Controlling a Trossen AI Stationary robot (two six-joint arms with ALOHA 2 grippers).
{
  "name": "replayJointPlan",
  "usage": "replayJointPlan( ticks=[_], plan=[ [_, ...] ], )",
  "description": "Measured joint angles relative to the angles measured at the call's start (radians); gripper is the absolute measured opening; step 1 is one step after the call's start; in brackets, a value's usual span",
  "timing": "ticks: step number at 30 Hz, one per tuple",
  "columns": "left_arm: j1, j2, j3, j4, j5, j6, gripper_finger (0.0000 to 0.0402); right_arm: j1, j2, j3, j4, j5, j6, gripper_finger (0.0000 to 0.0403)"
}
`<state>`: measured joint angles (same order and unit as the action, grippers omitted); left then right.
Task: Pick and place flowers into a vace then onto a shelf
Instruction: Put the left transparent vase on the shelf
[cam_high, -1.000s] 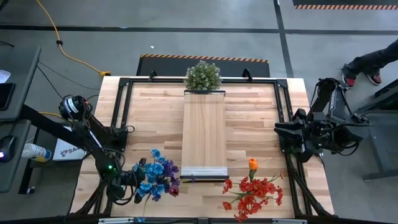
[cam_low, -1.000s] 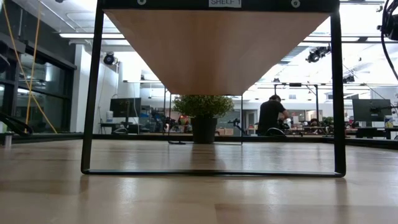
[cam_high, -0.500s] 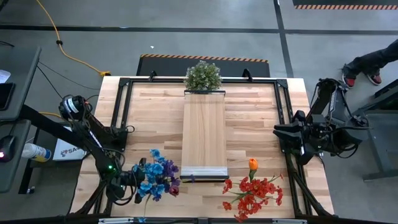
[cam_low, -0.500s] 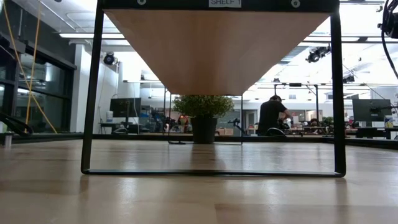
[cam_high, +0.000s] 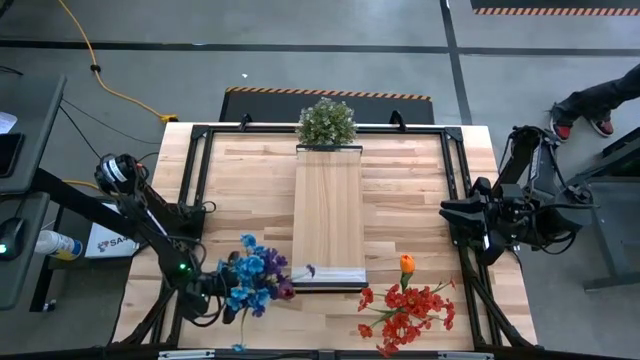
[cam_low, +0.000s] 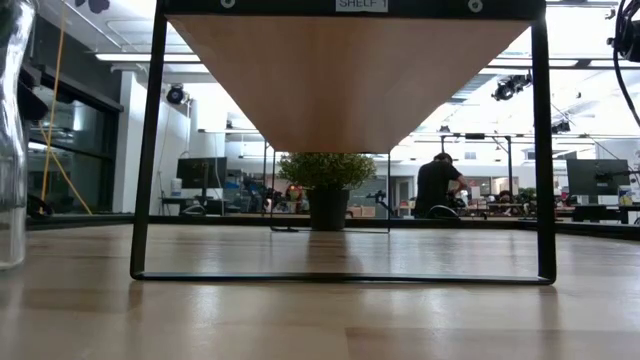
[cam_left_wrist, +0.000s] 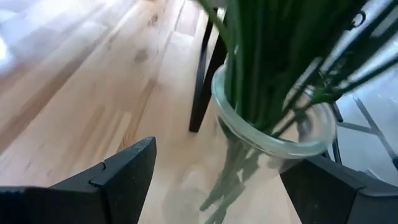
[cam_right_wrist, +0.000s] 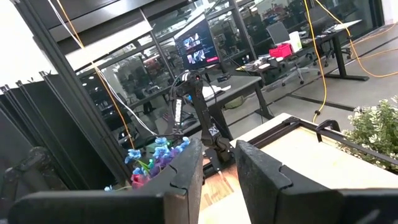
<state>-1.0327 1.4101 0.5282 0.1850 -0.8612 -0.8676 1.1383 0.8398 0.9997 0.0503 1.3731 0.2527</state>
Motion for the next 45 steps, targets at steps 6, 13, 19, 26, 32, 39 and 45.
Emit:
replayJointPlan(
  ticks=[6,13,19,26,32,39,45],
  plan=[
    [0.034,0.002,0.000,0.000,0.039,0.004,0.0360,0.000,0.000,0.000,0.000,0.000,0.000,0.0087],
    [0.031,0.002,0.000,0.000,0.009,0.008,0.0331,0.000,0.000,0.000,0.000,0.000,-0.011,0.0087],
    [0.031,0.002,0.000,0.000,-0.013,0.027,0.0279,0.000,0.000,0.000,0.000,0.000,-0.010,0.0087],
    [0.031,0.002,0.000,-0.001,-0.026,0.034,0.0238,0.000,0.000,0.000,0.000,0.000,-0.009,0.0087],
    [0.031,0.002,0.000,-0.001,-0.032,0.034,0.0221,0.000,0.000,0.000,0.000,0.000,-0.008,0.0087],
    [0.031,0.002,0.000,-0.001,-0.036,0.034,0.0219,0.000,0.000,0.000,0.000,0.000,-0.008,0.0087],
    [0.031,0.002,0.000,-0.001,-0.039,0.033,0.0217,0.000,0.000,0.000,0.000,0.000,-0.008,0.0087]
  ],
)
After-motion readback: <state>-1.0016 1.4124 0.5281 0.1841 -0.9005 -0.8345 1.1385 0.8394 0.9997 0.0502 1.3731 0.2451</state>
